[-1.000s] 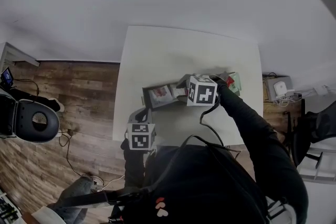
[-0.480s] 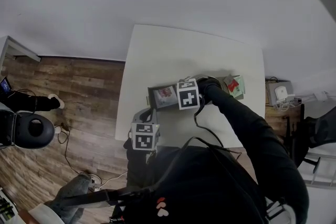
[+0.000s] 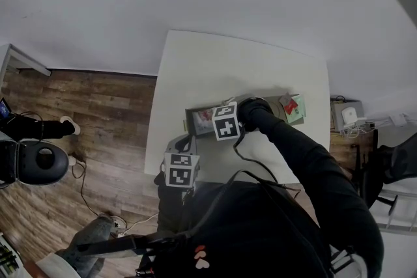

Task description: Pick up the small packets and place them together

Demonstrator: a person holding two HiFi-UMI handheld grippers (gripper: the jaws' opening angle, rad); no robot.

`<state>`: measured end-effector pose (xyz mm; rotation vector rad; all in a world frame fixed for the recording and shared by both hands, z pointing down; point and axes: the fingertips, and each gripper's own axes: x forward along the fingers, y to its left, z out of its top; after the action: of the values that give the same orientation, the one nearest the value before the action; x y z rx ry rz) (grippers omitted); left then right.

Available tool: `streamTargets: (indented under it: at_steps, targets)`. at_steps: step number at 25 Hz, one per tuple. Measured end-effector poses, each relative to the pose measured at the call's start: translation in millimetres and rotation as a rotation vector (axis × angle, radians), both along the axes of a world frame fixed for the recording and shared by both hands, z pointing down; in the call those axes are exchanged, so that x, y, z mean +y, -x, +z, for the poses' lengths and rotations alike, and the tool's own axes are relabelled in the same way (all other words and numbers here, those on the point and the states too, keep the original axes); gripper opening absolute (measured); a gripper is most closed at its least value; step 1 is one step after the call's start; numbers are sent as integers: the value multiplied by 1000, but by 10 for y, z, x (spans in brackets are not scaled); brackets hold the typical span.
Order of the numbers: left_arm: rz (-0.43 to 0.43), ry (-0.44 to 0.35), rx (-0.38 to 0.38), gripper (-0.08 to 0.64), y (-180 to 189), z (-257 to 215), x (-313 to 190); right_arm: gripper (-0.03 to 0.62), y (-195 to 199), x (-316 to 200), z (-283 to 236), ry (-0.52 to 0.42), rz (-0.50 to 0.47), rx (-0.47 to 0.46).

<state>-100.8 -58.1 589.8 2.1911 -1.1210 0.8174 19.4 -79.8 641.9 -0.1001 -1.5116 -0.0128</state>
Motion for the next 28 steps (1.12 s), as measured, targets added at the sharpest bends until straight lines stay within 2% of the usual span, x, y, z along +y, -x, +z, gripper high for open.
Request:
streamTargets:
  at_steps: [12,16,20,28]
  targets:
    - [11,-5,-7,0,-1,0,-4,21,-40,-47,-148,-5,21,-27]
    - [10,-10,-8,0,8,-2,6,21,-24,-35,-264,3,60,-80]
    - [7,-10,-9,0,9,-8,6,21,92,-33,-451,14,127,-179]
    - [6,-7,-15,1,-5,-8,-8,21,123,-85,-827,-59,156,-295]
